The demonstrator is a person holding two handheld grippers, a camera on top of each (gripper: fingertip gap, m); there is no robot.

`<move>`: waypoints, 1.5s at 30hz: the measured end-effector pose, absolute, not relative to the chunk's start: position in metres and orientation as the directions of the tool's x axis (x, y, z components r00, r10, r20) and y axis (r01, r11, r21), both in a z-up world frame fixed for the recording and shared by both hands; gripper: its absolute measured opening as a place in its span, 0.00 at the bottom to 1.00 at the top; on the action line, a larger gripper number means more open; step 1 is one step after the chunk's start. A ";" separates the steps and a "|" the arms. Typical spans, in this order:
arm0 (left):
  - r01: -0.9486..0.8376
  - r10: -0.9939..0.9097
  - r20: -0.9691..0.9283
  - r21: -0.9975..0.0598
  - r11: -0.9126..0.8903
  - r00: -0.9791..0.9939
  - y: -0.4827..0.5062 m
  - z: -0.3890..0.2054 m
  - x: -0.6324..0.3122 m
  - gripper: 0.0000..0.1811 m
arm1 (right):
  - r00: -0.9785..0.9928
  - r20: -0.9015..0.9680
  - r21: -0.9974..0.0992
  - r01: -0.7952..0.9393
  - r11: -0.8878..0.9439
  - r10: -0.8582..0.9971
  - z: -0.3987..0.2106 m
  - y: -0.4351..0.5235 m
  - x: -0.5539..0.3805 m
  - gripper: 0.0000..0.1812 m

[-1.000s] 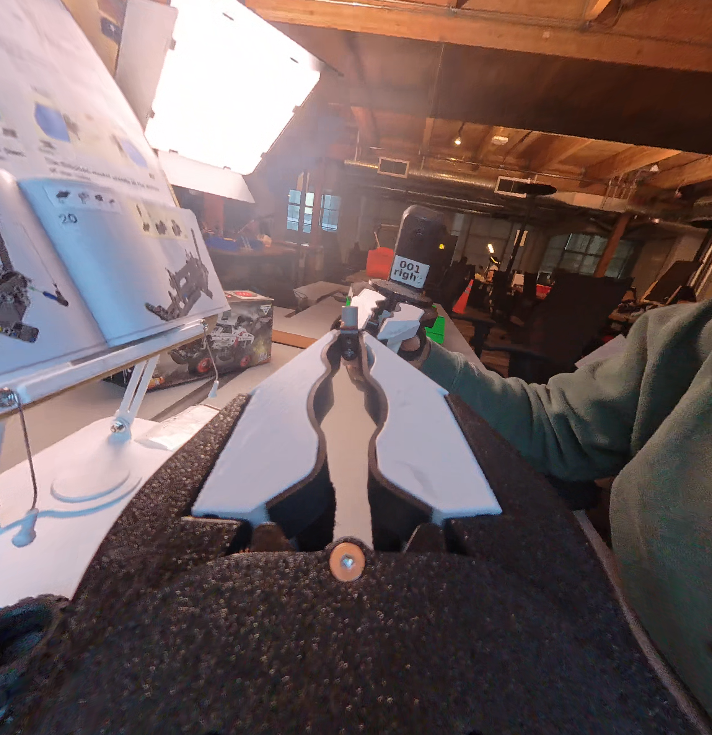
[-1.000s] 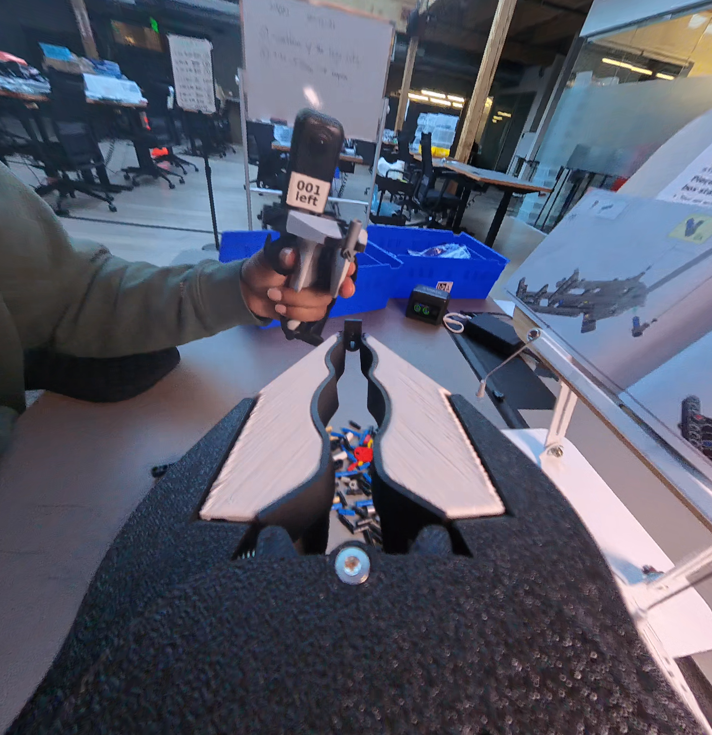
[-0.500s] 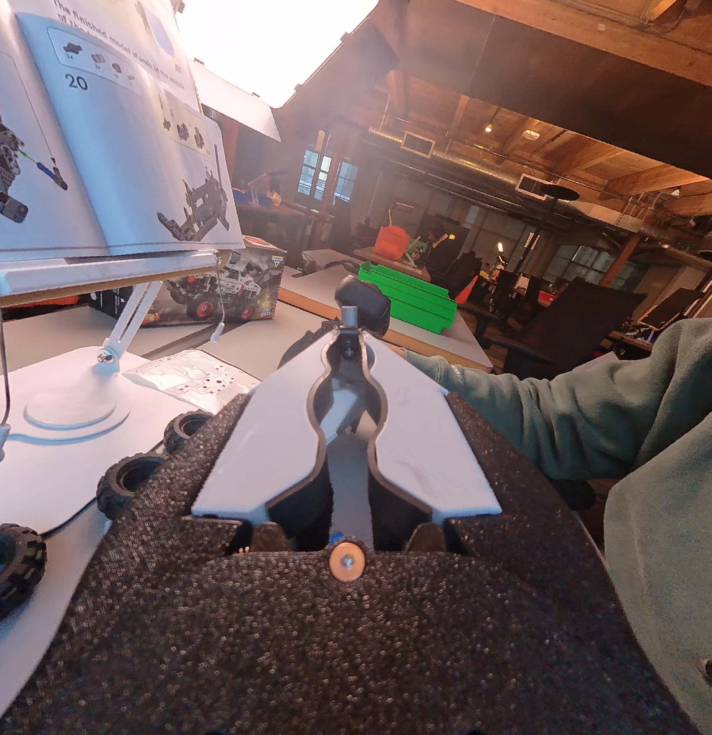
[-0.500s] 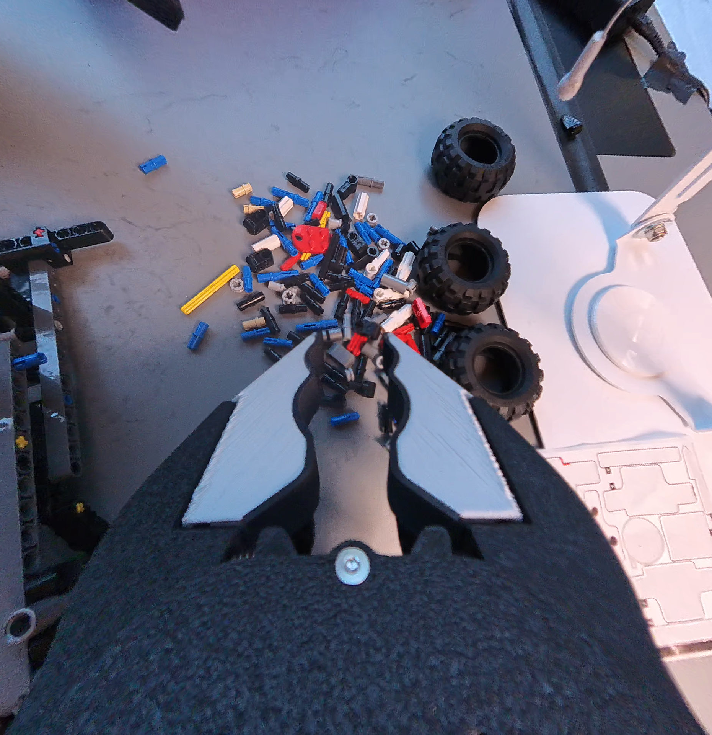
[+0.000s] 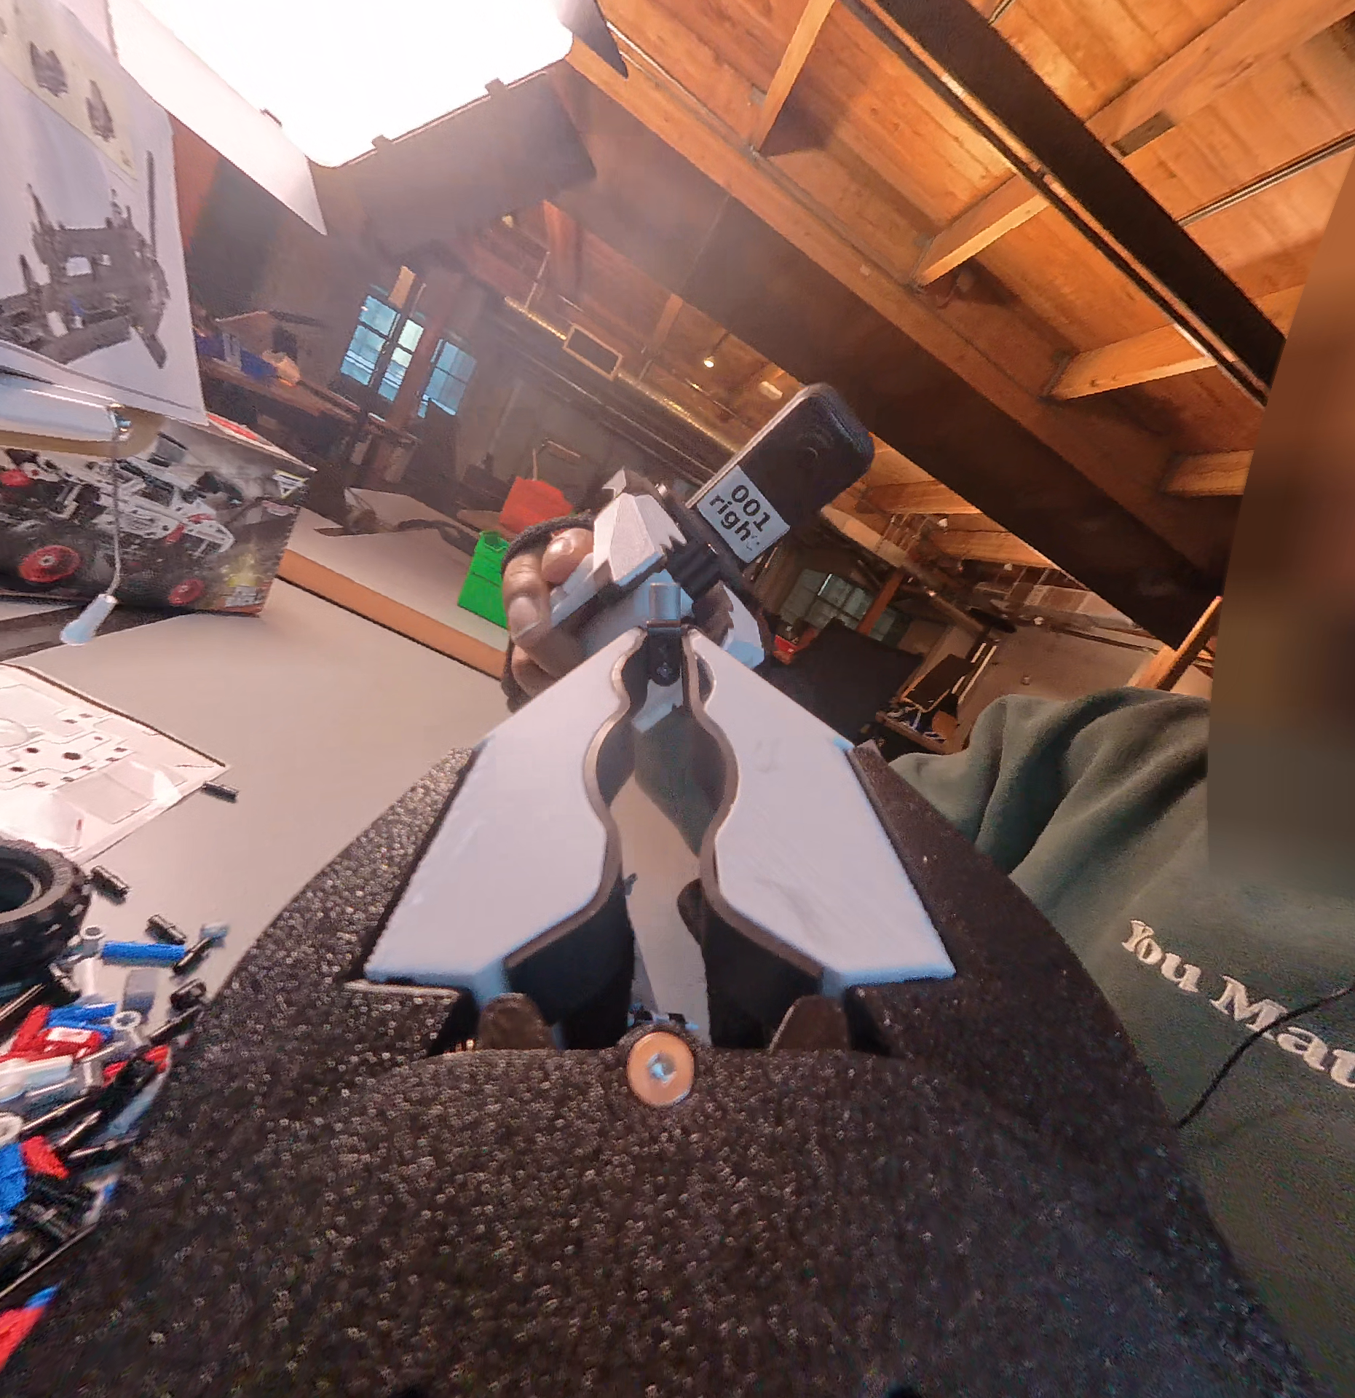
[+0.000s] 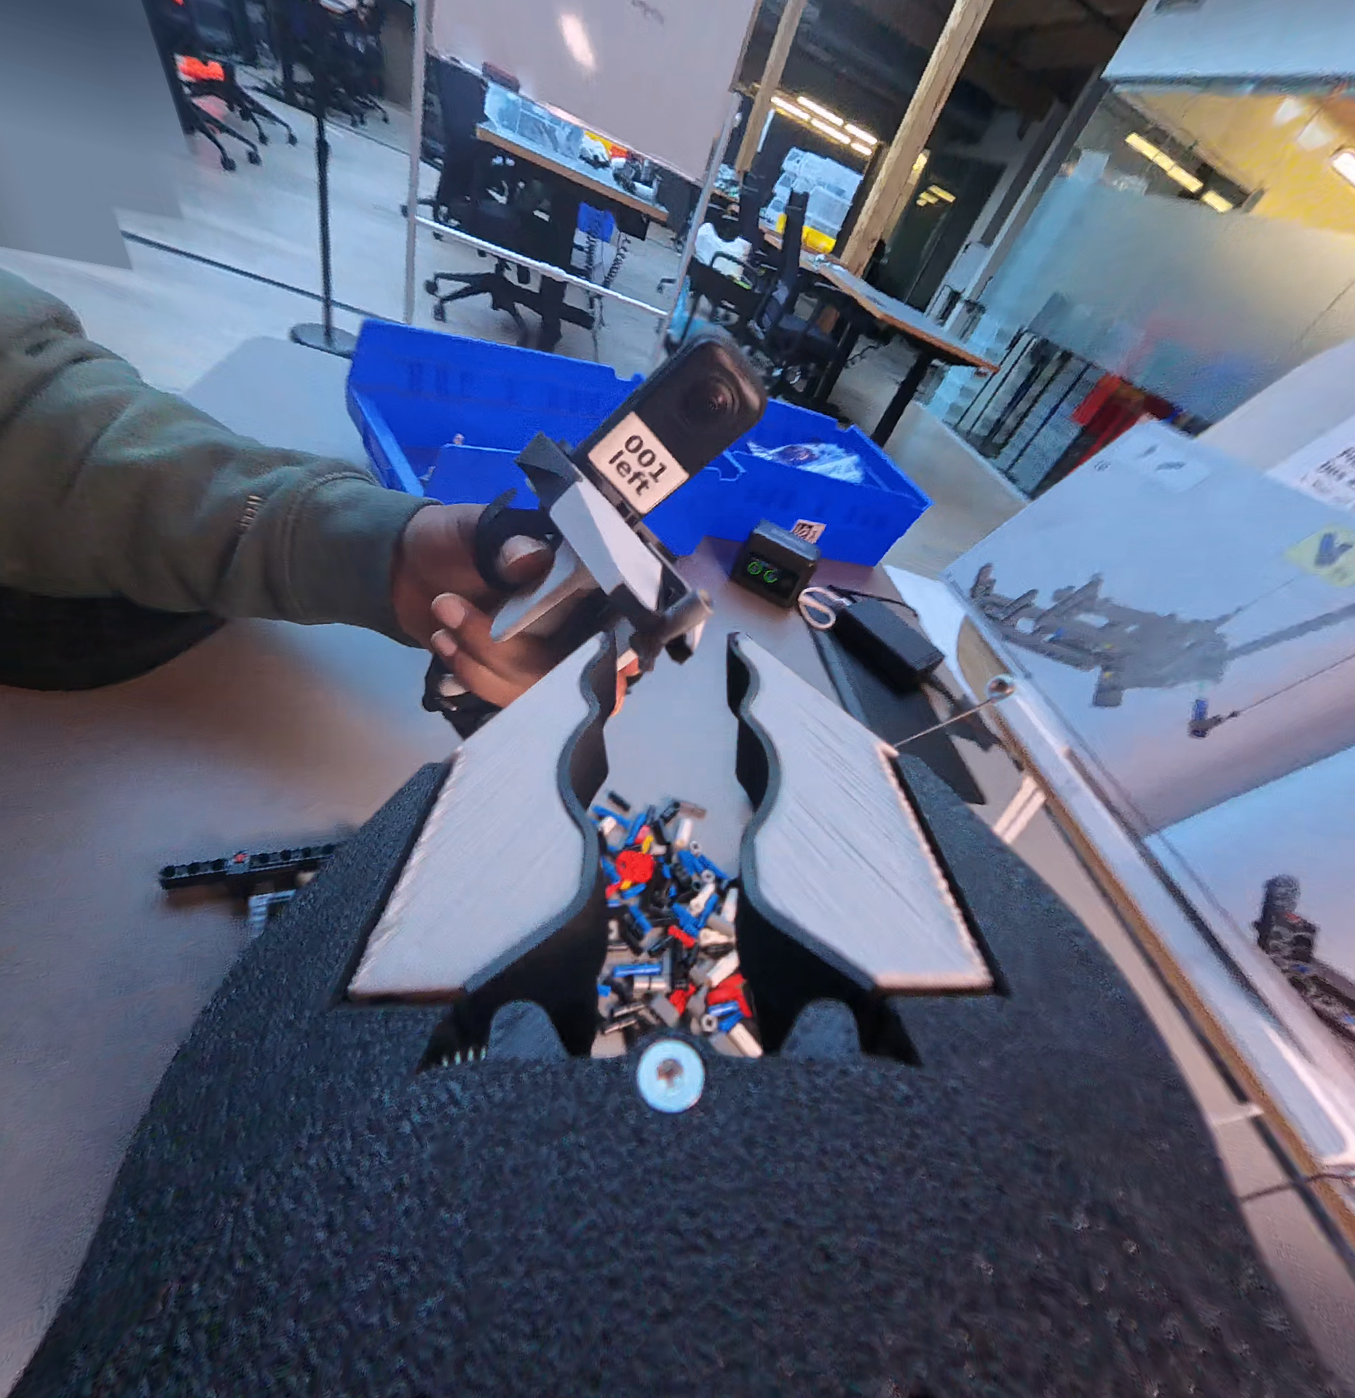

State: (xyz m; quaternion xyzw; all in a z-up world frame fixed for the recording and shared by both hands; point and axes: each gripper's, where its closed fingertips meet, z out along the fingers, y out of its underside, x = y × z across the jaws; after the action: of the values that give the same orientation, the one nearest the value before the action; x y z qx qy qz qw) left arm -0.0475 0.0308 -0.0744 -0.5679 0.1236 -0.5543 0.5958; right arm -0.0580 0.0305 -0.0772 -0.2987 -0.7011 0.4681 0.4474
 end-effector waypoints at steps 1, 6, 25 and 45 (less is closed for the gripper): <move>0.525 -0.804 0.488 -0.808 -0.267 0.341 0.030 -0.073 -0.046 0.04 | -0.399 0.385 -0.911 -0.018 0.412 0.832 -0.074 0.028 -0.060 0.16; 0.520 -0.803 0.507 -0.799 -0.303 0.312 0.028 -0.072 -0.039 0.04 | -0.335 0.528 -0.835 -0.038 0.549 0.780 -0.074 0.022 -0.063 0.14; 0.417 -0.860 0.354 -0.889 -0.188 0.366 0.012 -0.062 -0.036 0.03 | -0.462 0.359 -0.926 -0.068 0.371 0.811 -0.063 0.013 -0.045 0.09; 0.159 -0.828 0.037 -0.985 0.064 0.559 0.002 -0.055 -0.024 0.07 | -0.583 0.231 -0.968 -0.056 0.245 0.779 -0.058 0.001 -0.033 0.03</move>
State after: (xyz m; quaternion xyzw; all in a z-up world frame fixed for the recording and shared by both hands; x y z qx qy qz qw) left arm -0.0242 0.0019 -0.0554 -0.5761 0.2903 -0.3690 0.6690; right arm -0.0329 0.0009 -0.0584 -0.2604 -0.6941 0.5567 0.3749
